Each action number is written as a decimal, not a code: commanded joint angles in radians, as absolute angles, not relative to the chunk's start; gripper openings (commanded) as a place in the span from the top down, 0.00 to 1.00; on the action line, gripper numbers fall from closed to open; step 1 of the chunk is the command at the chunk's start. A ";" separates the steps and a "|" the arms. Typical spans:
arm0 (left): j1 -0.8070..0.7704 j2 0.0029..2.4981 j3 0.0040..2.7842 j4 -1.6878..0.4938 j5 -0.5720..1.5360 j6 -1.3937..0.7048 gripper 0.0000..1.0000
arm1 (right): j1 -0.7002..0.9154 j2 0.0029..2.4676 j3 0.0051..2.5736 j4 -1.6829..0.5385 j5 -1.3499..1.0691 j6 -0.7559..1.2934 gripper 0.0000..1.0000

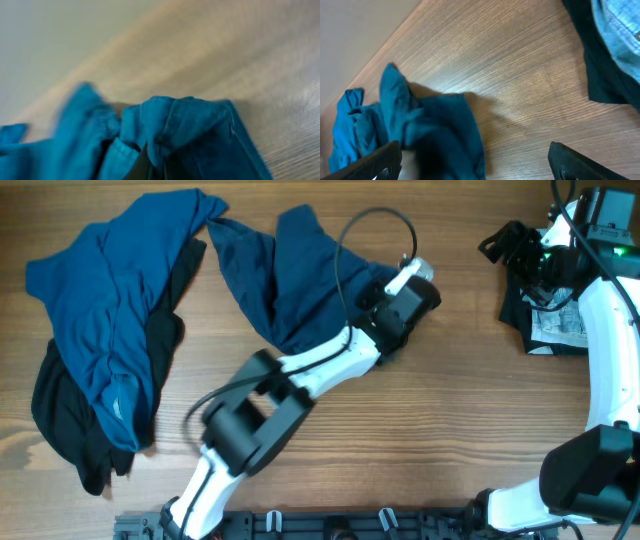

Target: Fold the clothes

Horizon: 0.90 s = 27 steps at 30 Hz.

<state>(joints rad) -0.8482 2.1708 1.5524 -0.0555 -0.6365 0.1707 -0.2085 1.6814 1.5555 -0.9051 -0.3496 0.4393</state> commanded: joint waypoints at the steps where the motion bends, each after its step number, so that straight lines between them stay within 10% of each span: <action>1: -0.841 1.900 1.566 -0.127 -0.706 0.137 0.96 | -0.208 1.721 1.544 -0.905 -0.422 0.404 0.06; 27: -0.571 1.636 1.565 -0.324 -0.663 0.013 0.96 | -0.037 1.840 1.544 -0.943 -0.866 0.023 0.14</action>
<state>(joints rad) -0.5922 1.6417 1.5539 -0.3229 -0.6804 0.0528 -0.0444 1.9083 1.5509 -0.9451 -0.7929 0.1123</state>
